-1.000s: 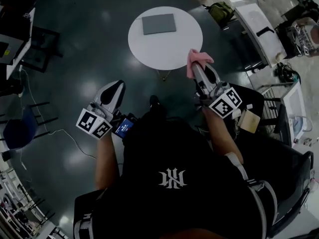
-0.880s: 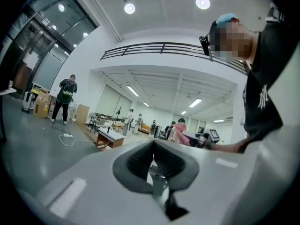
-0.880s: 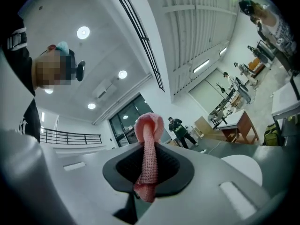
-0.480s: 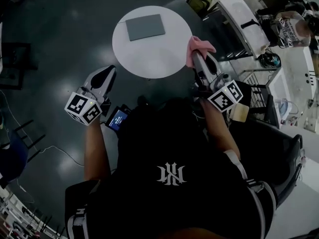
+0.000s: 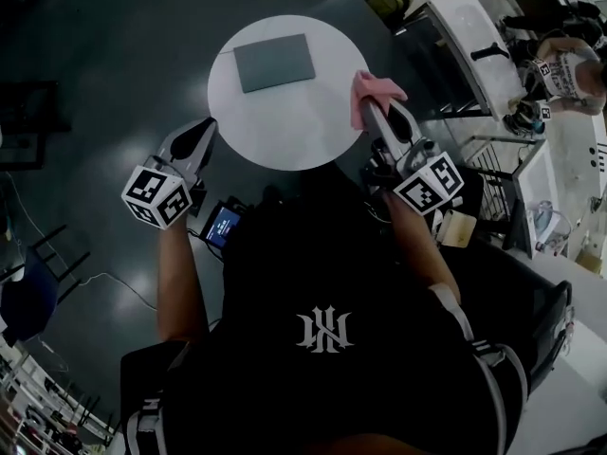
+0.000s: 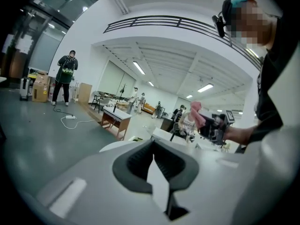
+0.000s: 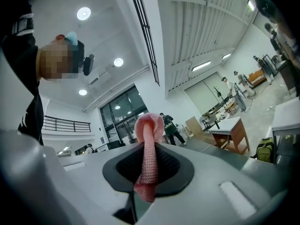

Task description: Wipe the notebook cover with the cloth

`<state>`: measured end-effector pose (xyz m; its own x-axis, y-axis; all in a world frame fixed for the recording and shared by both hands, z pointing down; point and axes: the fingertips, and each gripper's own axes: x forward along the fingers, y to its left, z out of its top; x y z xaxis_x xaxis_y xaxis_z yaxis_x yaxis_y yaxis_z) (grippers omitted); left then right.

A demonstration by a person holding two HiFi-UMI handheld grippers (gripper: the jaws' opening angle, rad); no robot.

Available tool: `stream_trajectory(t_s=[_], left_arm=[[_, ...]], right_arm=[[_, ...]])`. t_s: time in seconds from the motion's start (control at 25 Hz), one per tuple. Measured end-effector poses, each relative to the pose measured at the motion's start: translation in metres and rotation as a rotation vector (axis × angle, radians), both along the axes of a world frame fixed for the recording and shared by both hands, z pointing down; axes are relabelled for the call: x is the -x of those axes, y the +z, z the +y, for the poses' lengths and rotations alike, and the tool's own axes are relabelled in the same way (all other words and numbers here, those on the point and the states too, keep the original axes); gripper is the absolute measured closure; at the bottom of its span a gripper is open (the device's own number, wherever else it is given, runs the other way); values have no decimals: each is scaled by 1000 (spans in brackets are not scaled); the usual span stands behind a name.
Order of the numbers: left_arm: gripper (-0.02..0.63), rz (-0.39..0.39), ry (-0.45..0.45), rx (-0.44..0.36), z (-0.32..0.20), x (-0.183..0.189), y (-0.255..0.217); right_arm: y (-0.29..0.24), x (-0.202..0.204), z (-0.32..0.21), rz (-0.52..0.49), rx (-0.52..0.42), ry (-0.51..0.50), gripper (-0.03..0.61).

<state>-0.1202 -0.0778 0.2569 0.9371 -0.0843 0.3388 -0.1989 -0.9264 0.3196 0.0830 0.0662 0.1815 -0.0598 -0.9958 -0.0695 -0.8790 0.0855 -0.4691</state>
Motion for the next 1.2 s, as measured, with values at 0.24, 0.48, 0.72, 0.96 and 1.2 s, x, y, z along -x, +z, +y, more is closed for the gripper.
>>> stream_trajectory(t_s=[0.24, 0.48, 0.72, 0.96, 1.2], left_arm=[[609, -108, -110, 15, -35, -58, 29], [609, -111, -216, 106, -70, -83, 54], [597, -255, -175, 105, -99, -87, 126], [581, -373, -41, 63, -123, -87, 220], [552, -477, 98, 21, -117, -97, 284]], right_arm=[[30, -80, -69, -71, -7, -129, 540], [67, -112, -133, -120, 48, -278, 540], [114, -99, -193, -80, 97, -367, 540], [176, -78, -239, 38, 184, -365, 540], [242, -53, -268, 250, 318, -388, 540]])
